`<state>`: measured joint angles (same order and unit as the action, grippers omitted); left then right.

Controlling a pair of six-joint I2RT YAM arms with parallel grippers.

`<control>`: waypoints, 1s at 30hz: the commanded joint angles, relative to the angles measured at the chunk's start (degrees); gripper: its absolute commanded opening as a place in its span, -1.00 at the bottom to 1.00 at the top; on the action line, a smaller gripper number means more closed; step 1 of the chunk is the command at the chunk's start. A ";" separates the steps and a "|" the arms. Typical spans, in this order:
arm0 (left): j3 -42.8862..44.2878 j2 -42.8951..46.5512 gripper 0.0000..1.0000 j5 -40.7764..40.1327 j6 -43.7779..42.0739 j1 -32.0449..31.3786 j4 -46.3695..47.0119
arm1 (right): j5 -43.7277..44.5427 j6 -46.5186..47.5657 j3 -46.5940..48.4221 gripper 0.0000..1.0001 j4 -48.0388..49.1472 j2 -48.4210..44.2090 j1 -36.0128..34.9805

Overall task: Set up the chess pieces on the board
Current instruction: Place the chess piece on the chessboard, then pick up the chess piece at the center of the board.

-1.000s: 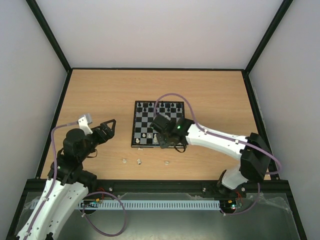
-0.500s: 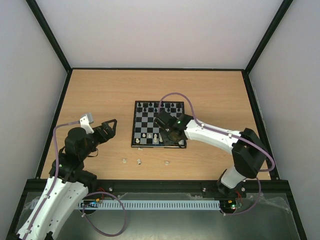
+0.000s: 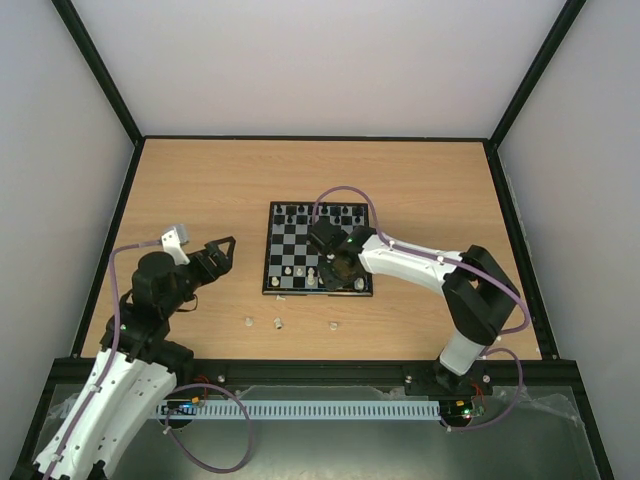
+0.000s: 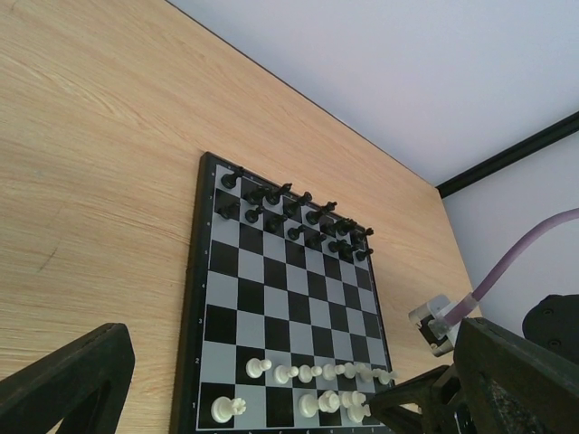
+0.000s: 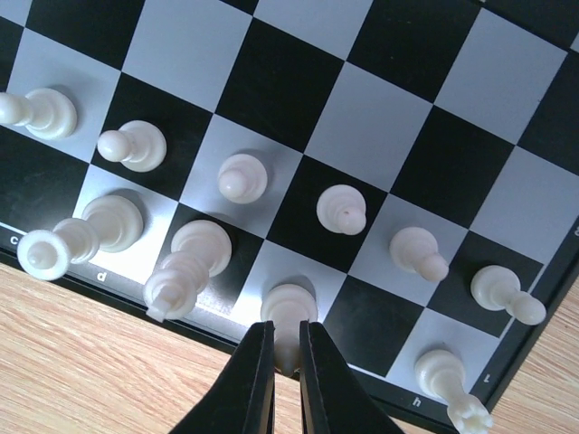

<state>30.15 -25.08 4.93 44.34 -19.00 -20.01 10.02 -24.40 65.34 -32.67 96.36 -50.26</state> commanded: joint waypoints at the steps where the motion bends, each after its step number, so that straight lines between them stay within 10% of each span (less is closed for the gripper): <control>1: -0.53 -0.39 0.99 0.34 -0.65 -0.12 1.55 | -0.88 1.20 1.91 -0.85 -0.57 1.50 0.25; 14: 0.39 -6.88 0.99 6.62 -2.04 -0.09 -1.14 | -0.96 0.91 1.70 -0.30 -1.42 -1.31 0.35; 30: 5.62 -17.28 0.99 9.18 -6.52 -4.54 -20.98 | -4.70 -0.21 -6.18 -0.21 -3.36 -20.58 0.13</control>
<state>34.57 -39.97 14.94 38.87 -20.53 -33.28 6.92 -24.12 62.17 -33.04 77.80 -50.22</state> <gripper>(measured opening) 0.995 0.390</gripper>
